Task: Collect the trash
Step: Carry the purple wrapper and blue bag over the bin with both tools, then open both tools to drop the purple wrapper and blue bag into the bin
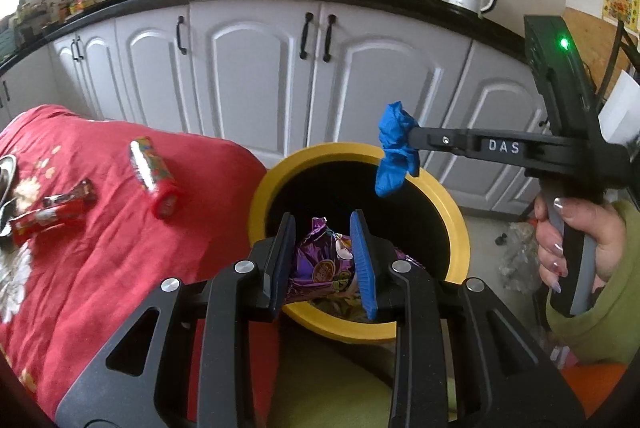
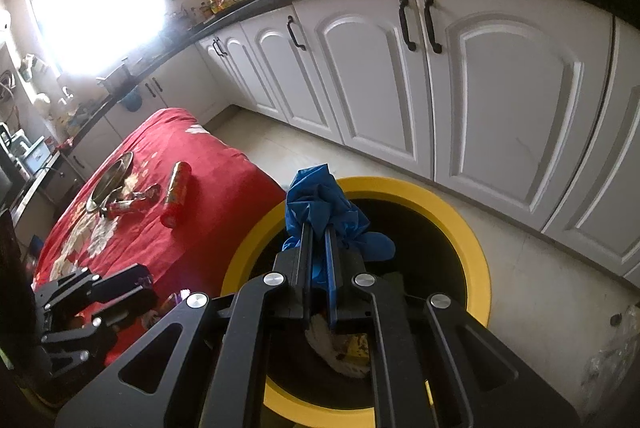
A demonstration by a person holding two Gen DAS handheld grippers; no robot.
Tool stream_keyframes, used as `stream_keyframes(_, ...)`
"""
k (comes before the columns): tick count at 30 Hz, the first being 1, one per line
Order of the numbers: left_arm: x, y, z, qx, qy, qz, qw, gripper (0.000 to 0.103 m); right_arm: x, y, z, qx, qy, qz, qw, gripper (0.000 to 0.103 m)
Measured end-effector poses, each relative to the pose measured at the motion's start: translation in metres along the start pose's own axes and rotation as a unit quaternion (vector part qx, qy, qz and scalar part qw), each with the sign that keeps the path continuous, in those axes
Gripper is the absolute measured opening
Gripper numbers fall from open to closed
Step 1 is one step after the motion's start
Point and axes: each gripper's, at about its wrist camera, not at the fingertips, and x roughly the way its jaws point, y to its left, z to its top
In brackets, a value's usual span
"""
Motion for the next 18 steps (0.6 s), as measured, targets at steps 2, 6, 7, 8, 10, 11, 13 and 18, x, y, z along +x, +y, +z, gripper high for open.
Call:
stream_keyframes(2, 0.005, -0.003, -0.001, 0.004, 0.003, -0.004, 1.0, 0.022, 0.001, -0.002, 0.0, 0.002, 0.002, 0.0, 1.0, 0.006)
stream_keyframes(6, 0.016, -0.008, -0.003, 0.009, 0.014, -0.014, 0.9998, 0.022, 0.004, -0.007, -0.001, 0.008, 0.009, 0.0, 1.0, 0.006)
stream_keyframes(7, 0.019, -0.009, -0.003, 0.011, 0.017, -0.015, 0.9997, 0.022, 0.005, -0.009, -0.001, 0.009, 0.01, 0.001, 1.0, 0.006)
stream_keyframes(8, 0.022, -0.01, -0.004, 0.013, 0.02, -0.017, 0.9996, 0.022, 0.005, -0.01, -0.001, 0.011, 0.011, 0.002, 1.0, 0.006)
stream_keyframes(10, 0.027, -0.011, -0.004, 0.015, 0.025, -0.018, 0.9994, 0.022, 0.006, -0.012, -0.002, 0.013, 0.013, 0.002, 1.0, 0.006)
stream_keyframes(11, 0.029, -0.012, -0.003, 0.016, 0.027, -0.019, 0.9993, 0.022, 0.007, -0.013, -0.001, 0.015, 0.015, 0.002, 1.0, 0.006)
stream_keyframes(13, 0.034, -0.012, -0.003, 0.015, 0.032, -0.02, 0.9992, 0.022, 0.009, -0.015, -0.002, 0.017, 0.018, 0.002, 1.0, 0.006)
stream_keyframes(18, 0.041, -0.015, -0.003, 0.018, 0.039, -0.025, 0.9988, 0.023, 0.012, -0.019, -0.003, 0.026, 0.022, 0.002, 0.999, 0.006)
